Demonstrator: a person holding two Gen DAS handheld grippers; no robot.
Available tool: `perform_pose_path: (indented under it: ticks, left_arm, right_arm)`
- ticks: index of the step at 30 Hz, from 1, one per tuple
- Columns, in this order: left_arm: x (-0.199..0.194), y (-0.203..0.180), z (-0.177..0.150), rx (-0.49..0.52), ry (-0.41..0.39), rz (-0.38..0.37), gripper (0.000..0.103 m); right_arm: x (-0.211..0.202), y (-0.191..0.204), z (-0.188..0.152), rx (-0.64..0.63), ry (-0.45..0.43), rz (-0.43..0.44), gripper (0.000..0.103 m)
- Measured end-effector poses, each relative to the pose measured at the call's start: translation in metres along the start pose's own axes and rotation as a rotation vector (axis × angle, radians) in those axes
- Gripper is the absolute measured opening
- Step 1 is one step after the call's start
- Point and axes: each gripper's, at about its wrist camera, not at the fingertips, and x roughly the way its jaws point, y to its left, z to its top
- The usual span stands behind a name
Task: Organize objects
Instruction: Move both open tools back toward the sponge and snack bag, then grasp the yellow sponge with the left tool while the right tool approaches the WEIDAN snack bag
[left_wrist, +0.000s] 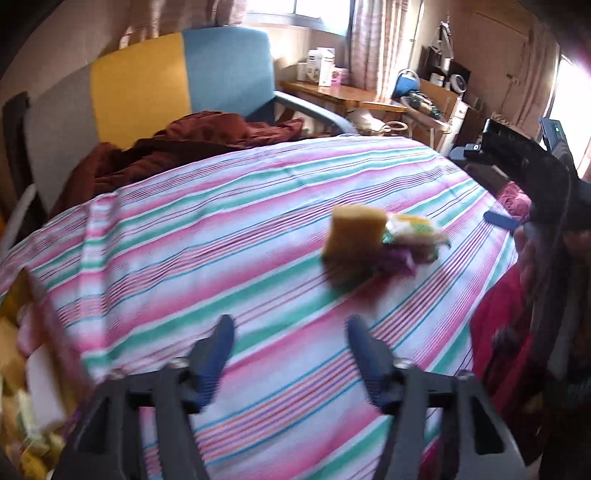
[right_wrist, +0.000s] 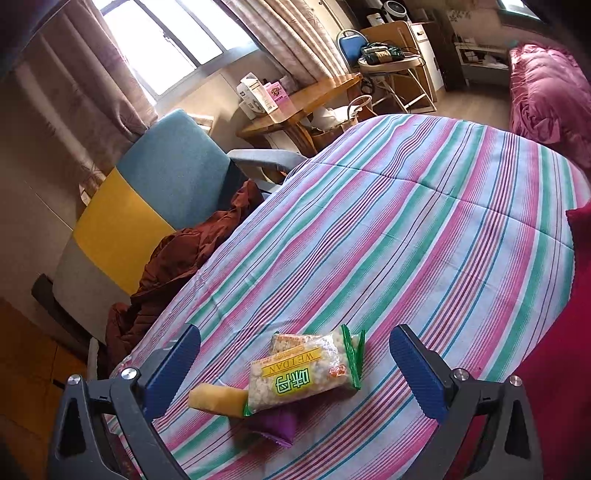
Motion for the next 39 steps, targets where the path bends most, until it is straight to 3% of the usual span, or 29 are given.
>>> perform_pose_path:
  ticks: [8, 19, 22, 23, 32, 39]
  left_arm:
    - [0.037, -0.03, 0.041, 0.032, -0.004, -0.059, 0.082]
    - [0.099, -0.046, 0.078, 0.008, 0.046, -0.112, 0.083]
    - [0.111, -0.042, 0.075, -0.003, 0.072, -0.124, 0.072]
    - [0.113, -0.04, 0.074, -0.005, 0.076, -0.138, 0.055]
    - [0.065, -0.01, 0.036, -0.056, 0.022, -0.161, 0.054]
    - [0.021, 0.028, -0.014, -0.102, 0.034, -0.138, 0.054]
  right_arm:
    - [0.006, -0.006, -0.002, 0.036, 0.045, 0.046, 0.103]
    - [0.012, -0.012, -0.003, 0.072, 0.078, 0.073, 0.103]
    - [0.014, -0.011, -0.004, 0.068, 0.087, 0.069, 0.103]
    - [0.015, -0.011, -0.005, 0.066, 0.091, 0.069, 0.103]
    - [0.019, -0.006, -0.008, 0.031, 0.104, 0.044, 0.103]
    - [0.038, 0.029, -0.033, -0.198, 0.246, -0.01, 0.103]
